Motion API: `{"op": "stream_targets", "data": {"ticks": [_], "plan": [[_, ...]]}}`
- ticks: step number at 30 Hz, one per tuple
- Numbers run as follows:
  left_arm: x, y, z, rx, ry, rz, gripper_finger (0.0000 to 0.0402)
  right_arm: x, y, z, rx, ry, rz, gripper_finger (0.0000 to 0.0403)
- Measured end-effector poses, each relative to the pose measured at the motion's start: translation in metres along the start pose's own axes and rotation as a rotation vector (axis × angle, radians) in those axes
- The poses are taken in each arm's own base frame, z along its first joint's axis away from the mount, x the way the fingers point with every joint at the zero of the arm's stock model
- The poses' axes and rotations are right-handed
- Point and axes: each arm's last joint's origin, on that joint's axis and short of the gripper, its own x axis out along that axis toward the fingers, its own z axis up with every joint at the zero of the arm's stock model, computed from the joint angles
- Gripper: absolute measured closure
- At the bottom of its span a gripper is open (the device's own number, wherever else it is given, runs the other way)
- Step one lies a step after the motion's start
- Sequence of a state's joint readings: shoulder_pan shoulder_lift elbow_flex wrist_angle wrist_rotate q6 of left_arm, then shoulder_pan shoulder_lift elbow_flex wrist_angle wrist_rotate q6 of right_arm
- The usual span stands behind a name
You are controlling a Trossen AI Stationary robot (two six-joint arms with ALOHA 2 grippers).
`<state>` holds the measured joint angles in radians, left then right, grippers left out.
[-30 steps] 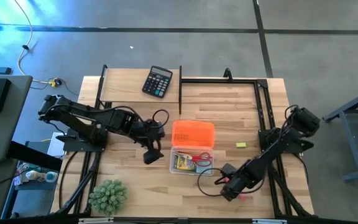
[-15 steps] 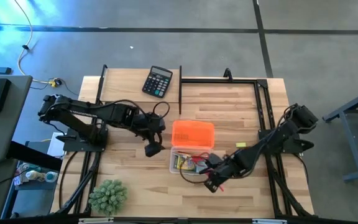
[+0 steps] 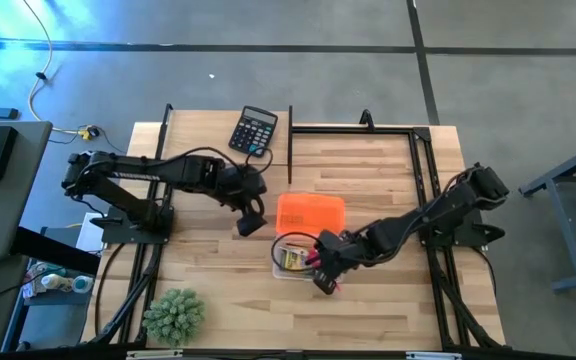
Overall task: Pack school essentials
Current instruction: Put the pink pen into the supply box
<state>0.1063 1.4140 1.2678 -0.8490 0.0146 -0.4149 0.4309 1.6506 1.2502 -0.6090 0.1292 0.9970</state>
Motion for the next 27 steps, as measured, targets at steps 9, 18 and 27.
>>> {"op": "stream_targets", "data": {"ticks": [9,18,27], "plan": [[0.000,0.004,-0.001,-0.002,0.018,0.014,0.0007,-0.007,-0.005,0.028,-0.139,-0.055,0.006,0.0391],[0.000,-0.003,-0.003,-0.008,0.023,0.002,0.0007,-0.003,-0.008,0.050,-0.386,-0.114,0.049,0.0390],[0.000,-0.013,-0.008,-0.053,0.033,-0.017,0.0007,0.029,-0.008,0.040,-0.488,0.017,0.072,0.0390]]}}
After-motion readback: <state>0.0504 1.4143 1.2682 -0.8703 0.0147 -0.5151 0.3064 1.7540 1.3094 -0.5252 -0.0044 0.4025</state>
